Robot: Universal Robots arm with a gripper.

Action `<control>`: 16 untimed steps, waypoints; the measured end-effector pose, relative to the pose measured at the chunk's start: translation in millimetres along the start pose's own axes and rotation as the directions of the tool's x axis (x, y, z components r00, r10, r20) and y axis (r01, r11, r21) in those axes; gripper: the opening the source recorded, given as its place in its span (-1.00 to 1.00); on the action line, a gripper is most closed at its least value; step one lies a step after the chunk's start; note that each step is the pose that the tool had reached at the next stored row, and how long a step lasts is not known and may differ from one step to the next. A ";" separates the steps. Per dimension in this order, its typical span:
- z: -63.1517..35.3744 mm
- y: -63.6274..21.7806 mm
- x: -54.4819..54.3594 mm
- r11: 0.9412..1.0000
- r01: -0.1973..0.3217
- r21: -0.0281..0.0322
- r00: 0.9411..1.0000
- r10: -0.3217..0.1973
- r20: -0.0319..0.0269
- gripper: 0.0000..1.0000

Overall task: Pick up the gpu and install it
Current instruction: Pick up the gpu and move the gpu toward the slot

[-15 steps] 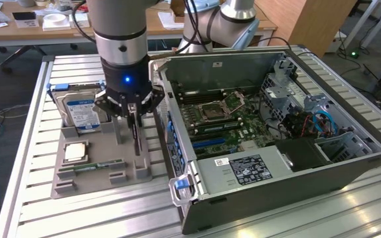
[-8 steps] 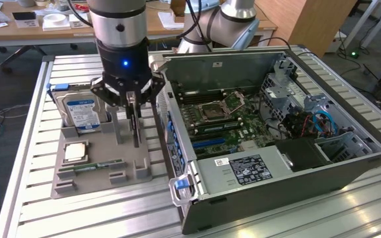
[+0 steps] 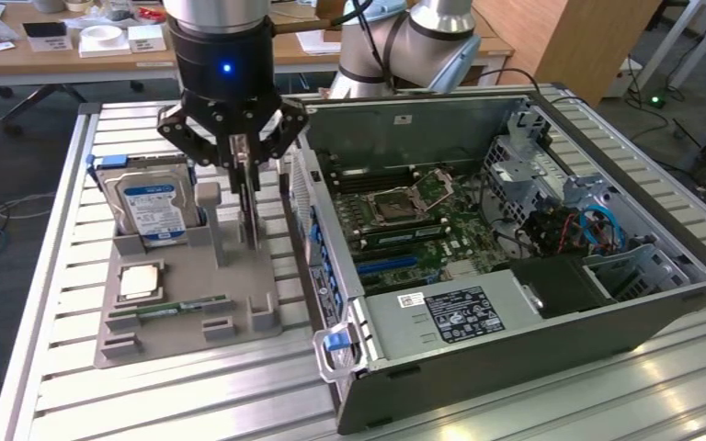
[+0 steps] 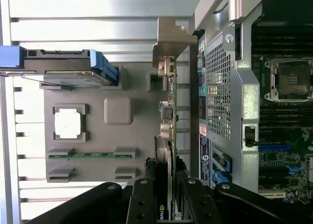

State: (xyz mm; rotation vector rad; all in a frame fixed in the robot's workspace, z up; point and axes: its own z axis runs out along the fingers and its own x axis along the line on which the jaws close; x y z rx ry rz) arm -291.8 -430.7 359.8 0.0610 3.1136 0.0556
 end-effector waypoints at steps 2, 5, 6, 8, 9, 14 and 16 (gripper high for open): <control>-4.0 0.2 -0.1 1.000 0.000 0.000 1.000 0.000 0.000 -0.48; -8.6 0.3 -0.2 1.000 0.000 0.000 1.000 0.000 0.000 -0.48; -10.6 0.4 -0.3 1.000 0.000 0.000 1.000 0.000 0.000 -0.48; -16.0 0.6 -0.4 1.000 0.000 0.000 1.000 0.000 0.000 -0.48; -18.7 0.7 -0.5 1.000 0.000 0.000 1.000 0.000 0.000 -0.48; -31.4 1.2 -0.8 1.000 0.000 0.000 1.000 0.000 0.000 -0.48; -35.1 1.3 -0.9 1.000 0.000 0.000 1.000 0.000 0.000 -0.48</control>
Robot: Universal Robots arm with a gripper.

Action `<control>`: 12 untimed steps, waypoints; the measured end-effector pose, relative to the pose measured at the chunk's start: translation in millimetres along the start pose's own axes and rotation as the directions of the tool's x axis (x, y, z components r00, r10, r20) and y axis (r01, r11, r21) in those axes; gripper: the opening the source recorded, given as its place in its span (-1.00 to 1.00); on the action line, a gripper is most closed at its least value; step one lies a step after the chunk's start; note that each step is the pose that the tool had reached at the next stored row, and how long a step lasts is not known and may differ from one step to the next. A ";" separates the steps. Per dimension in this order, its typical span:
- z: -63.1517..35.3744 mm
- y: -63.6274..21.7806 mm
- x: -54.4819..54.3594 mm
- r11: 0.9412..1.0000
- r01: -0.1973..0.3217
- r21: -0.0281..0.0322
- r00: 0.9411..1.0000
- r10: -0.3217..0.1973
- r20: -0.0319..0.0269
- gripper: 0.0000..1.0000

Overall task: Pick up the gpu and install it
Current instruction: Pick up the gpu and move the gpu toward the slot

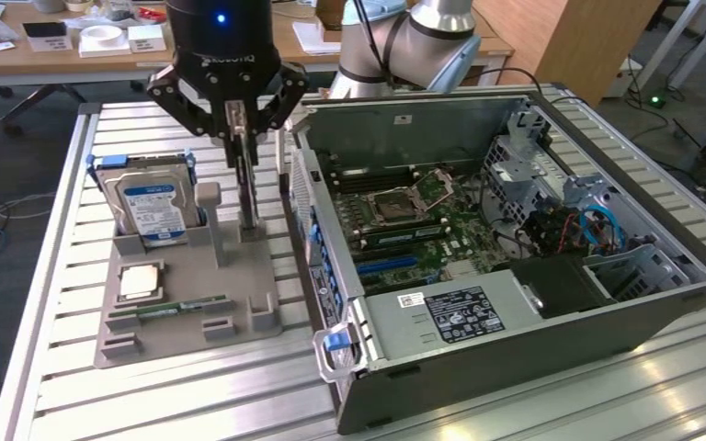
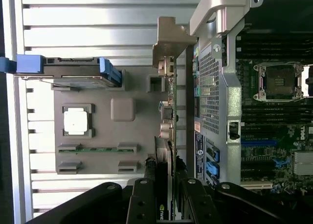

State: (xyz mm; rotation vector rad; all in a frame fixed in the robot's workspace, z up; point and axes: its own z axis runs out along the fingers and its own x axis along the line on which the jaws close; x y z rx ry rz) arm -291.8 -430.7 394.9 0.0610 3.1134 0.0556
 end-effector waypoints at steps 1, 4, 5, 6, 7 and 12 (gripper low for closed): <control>-1.4 0.1 0.0 1.000 0.000 0.000 1.000 0.000 0.000 -0.48; -5.2 0.2 -0.1 1.000 0.000 0.000 1.000 0.000 0.000 -0.48; -6.5 0.3 -0.2 1.000 0.000 0.001 1.000 0.000 0.000 -0.48; -7.9 0.3 -0.2 1.000 0.000 0.001 1.000 0.000 0.000 -0.48; -9.4 0.4 -0.3 1.000 0.000 0.001 1.000 0.000 0.000 -0.48; -11.0 0.4 -0.3 1.000 0.000 0.001 1.000 0.000 0.000 -0.48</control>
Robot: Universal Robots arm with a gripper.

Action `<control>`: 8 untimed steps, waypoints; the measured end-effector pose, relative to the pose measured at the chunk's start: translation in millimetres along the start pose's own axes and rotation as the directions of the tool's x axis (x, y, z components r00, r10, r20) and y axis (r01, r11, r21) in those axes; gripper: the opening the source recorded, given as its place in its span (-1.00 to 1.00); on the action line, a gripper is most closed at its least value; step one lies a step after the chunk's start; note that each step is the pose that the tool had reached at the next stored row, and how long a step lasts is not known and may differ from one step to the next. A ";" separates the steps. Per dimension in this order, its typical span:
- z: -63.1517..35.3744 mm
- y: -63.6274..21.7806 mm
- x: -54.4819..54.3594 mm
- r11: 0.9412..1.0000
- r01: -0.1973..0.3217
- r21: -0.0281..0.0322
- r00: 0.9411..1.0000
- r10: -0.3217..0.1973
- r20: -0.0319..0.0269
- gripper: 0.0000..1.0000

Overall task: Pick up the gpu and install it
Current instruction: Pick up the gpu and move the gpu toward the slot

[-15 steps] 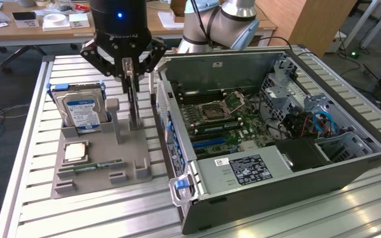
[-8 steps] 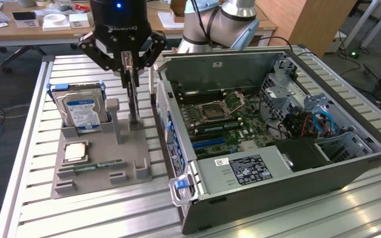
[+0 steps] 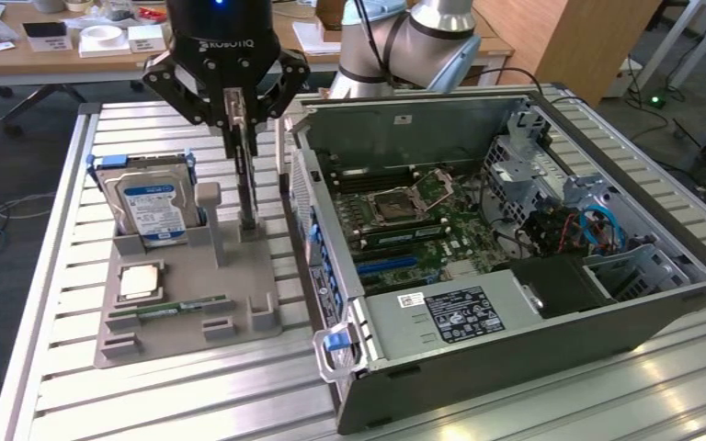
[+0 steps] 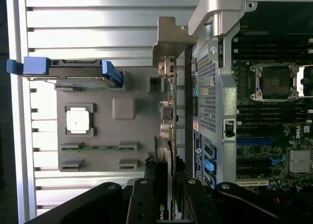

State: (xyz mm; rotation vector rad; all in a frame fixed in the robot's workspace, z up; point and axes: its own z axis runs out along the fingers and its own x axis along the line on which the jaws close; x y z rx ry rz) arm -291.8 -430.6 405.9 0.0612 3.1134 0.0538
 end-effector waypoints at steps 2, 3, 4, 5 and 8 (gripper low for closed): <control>0.0 0.0 0.0 1.000 0.000 0.000 1.000 0.000 0.000 -0.48; 0.0 0.0 0.0 1.000 0.000 0.000 1.000 0.000 0.000 -0.48; -0.2 0.0 0.0 1.000 0.000 0.000 1.000 0.000 0.000 -0.48; -1.4 0.0 0.0 1.000 0.000 0.000 1.000 0.000 0.000 -0.48; -5.2 0.2 -0.1 1.000 0.000 0.000 1.000 0.000 0.000 -0.48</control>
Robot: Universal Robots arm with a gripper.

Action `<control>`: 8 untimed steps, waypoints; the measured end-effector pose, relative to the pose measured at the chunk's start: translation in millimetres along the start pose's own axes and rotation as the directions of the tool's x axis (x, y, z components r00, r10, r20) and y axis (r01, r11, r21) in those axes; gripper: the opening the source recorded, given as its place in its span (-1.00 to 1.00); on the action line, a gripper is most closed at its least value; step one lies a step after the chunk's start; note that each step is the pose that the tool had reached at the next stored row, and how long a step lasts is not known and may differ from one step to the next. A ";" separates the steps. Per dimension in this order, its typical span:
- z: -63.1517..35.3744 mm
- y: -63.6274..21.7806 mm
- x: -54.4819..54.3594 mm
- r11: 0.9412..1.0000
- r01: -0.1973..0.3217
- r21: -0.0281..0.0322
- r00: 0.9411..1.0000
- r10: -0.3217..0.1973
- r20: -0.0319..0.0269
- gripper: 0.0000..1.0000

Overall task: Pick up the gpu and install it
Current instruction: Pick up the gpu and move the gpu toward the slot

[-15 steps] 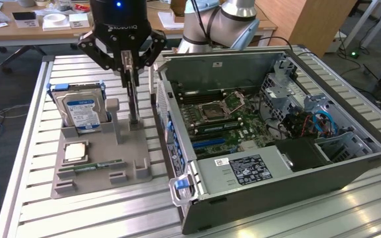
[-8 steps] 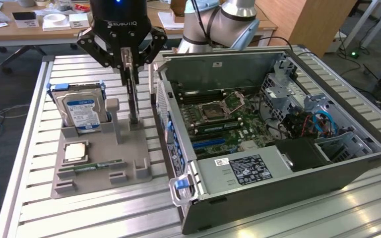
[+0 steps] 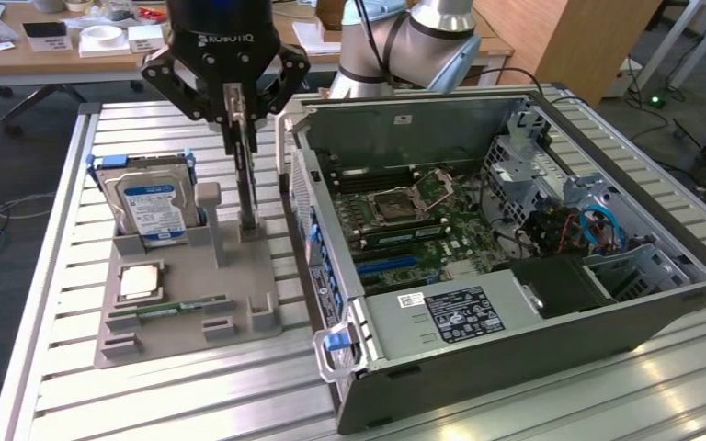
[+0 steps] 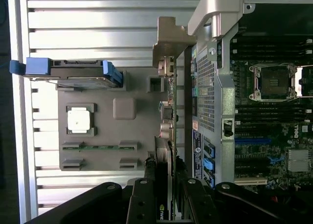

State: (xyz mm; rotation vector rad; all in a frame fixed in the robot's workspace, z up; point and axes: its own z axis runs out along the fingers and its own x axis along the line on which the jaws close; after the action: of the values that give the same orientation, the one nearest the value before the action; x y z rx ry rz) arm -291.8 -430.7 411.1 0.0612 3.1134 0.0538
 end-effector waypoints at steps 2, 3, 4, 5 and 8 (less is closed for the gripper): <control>-1.4 0.0 0.0 1.000 0.000 0.000 1.000 0.000 0.000 -0.48; -1.5 0.1 0.0 1.000 0.000 0.000 1.000 0.000 0.000 -0.48; -1.5 0.1 0.0 1.000 0.000 0.000 1.000 0.000 0.000 -0.48; -1.6 0.1 0.0 1.000 0.000 0.000 1.000 0.000 0.000 -0.48; -1.6 0.1 -0.1 1.000 0.000 0.000 1.000 0.000 0.000 -0.48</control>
State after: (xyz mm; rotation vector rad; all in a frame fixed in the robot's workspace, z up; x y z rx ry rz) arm -291.8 -430.7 412.7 0.0611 3.1135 0.0540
